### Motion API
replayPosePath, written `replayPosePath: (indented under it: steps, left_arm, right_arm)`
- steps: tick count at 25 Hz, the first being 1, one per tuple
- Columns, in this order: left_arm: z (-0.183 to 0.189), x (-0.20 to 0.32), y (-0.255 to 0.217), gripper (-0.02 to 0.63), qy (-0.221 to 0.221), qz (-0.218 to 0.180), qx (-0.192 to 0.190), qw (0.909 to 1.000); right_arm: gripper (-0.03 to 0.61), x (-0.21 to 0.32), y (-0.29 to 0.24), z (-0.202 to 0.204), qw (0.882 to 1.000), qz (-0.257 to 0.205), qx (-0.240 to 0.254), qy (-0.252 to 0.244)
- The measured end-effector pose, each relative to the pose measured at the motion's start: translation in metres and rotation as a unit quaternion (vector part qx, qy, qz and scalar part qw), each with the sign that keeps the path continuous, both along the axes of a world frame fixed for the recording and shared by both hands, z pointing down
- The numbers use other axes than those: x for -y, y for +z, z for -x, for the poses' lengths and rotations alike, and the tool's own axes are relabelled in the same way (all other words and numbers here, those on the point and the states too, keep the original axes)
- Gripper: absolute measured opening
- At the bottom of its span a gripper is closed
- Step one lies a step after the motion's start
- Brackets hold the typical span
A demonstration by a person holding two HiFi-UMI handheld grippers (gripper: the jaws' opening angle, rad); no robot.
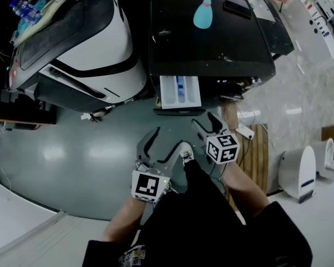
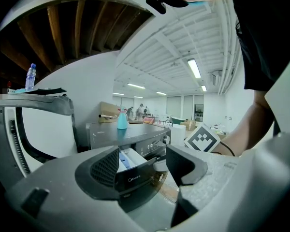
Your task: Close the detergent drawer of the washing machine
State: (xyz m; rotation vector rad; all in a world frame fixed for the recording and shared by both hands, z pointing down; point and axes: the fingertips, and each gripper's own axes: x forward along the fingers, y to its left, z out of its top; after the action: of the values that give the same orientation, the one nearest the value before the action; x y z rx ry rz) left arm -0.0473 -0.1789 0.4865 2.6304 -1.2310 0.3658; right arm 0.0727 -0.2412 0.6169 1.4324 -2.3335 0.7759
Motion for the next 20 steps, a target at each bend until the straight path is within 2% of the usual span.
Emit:
replayPosePath:
  steps: [9, 20]
  left_arm:
    - [-0.01, 0.017, 0.013, 0.285, -0.002, 0.011, 0.0, 0.9999]
    - [-0.016, 0.03, 0.023, 0.284, -0.005, 0.029, -0.004, 0.9996]
  right_arm:
    - [0.272, 0.013, 0.031, -0.006, 0.999, 0.035, 0.007, -0.001]
    - [0.201, 0.023, 0.056, -0.003, 0.998, 0.066, 0.015, 0.001]
